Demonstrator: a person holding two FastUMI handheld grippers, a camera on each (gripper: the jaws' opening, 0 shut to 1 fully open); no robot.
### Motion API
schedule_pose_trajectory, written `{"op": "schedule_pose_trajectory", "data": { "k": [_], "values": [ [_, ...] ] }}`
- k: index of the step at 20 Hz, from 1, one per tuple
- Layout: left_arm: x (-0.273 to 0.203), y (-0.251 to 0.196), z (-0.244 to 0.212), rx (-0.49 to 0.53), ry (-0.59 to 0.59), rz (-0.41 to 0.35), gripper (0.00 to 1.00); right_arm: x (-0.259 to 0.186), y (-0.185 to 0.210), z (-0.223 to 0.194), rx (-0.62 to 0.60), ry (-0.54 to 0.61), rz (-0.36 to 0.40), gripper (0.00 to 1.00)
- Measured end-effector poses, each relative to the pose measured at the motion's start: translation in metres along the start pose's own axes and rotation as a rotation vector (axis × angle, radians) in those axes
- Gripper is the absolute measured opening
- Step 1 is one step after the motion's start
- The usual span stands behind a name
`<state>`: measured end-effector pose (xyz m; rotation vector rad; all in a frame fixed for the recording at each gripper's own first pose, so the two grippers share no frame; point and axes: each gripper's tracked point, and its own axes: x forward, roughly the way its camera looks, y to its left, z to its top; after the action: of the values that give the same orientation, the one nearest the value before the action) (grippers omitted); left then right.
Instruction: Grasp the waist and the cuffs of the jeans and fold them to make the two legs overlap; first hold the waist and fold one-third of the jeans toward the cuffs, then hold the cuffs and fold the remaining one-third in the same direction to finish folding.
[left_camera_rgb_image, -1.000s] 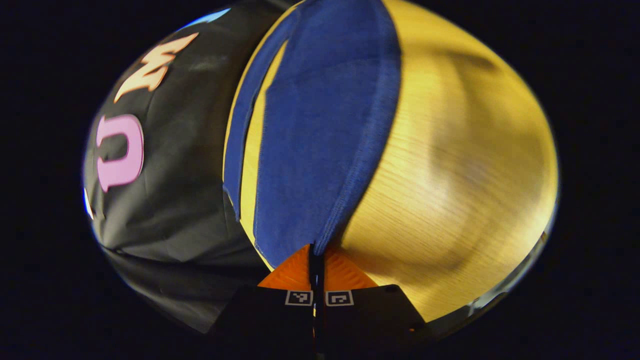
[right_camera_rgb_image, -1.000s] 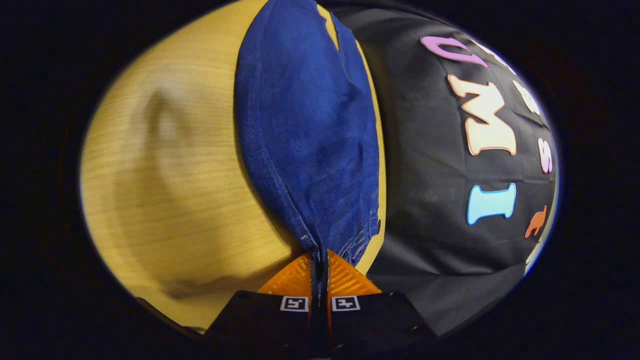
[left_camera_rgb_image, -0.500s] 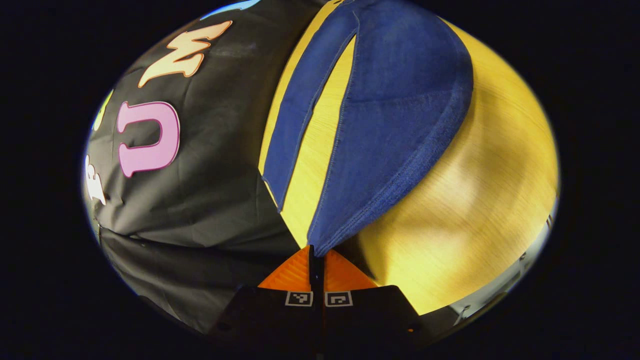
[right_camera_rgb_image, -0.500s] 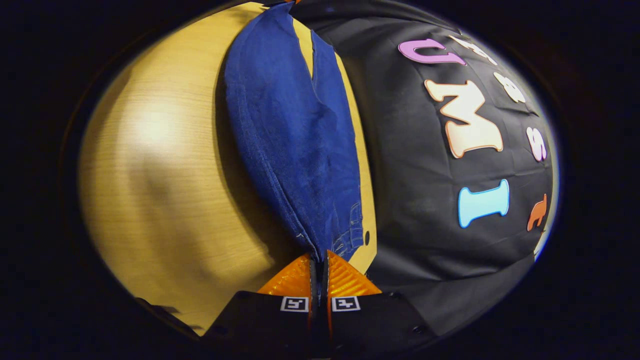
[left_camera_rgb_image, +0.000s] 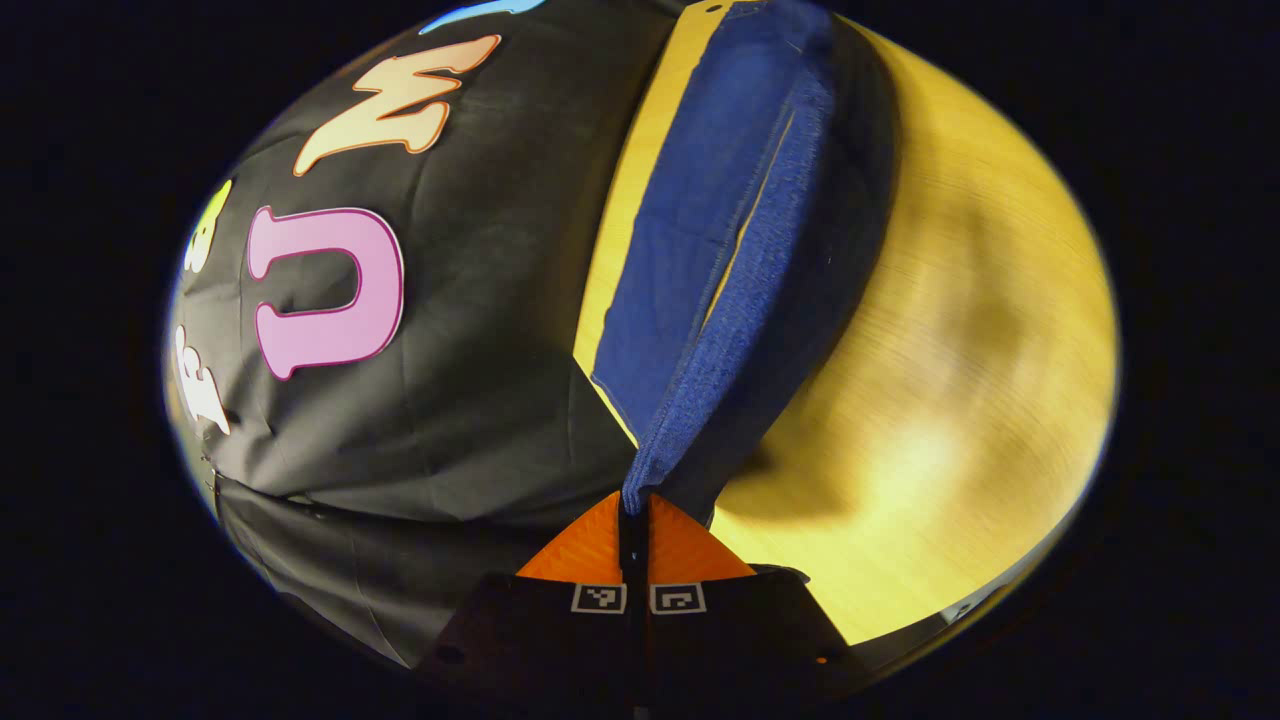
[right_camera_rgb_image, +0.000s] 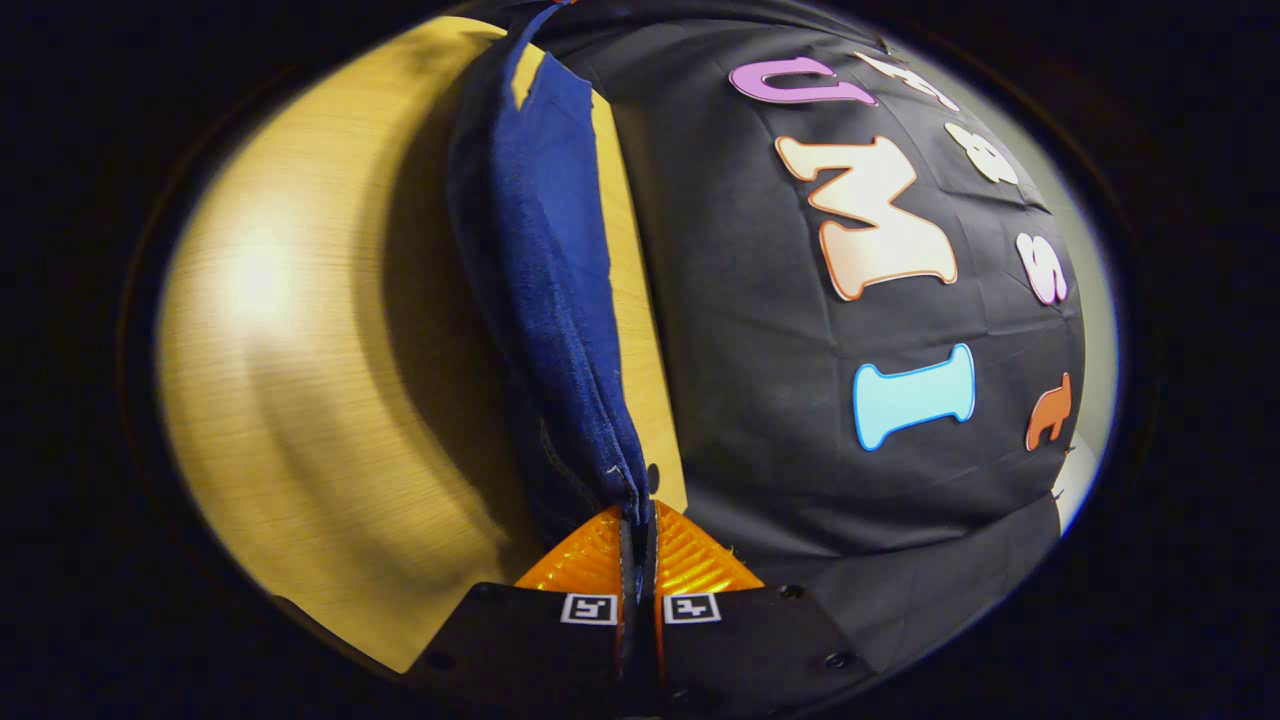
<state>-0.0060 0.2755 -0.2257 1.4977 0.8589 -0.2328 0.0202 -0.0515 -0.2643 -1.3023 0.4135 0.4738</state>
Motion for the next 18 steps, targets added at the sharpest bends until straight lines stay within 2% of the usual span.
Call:
{"op": "schedule_pose_trajectory", "data": {
  "k": [5, 10, 15, 18],
  "values": [
    [0.052, 0.045, 0.022, 0.014, -0.040, -0.004, 0.00, 0.030, -0.025, 0.009, 0.024, 0.046, -0.060, 0.03],
    [0.118, 0.074, 0.049, 0.009, -0.071, -0.006, 0.00, 0.087, -0.053, 0.027, 0.087, 0.069, -0.128, 0.02],
    [0.180, 0.073, 0.075, 0.069, -0.106, -0.055, 0.00, 0.144, -0.044, 0.030, 0.096, 0.119, -0.100, 0.02],
    [0.213, 0.066, 0.089, 0.059, -0.136, -0.087, 0.00, 0.170, -0.034, 0.026, 0.119, 0.153, -0.070, 0.02]
  ]
}}
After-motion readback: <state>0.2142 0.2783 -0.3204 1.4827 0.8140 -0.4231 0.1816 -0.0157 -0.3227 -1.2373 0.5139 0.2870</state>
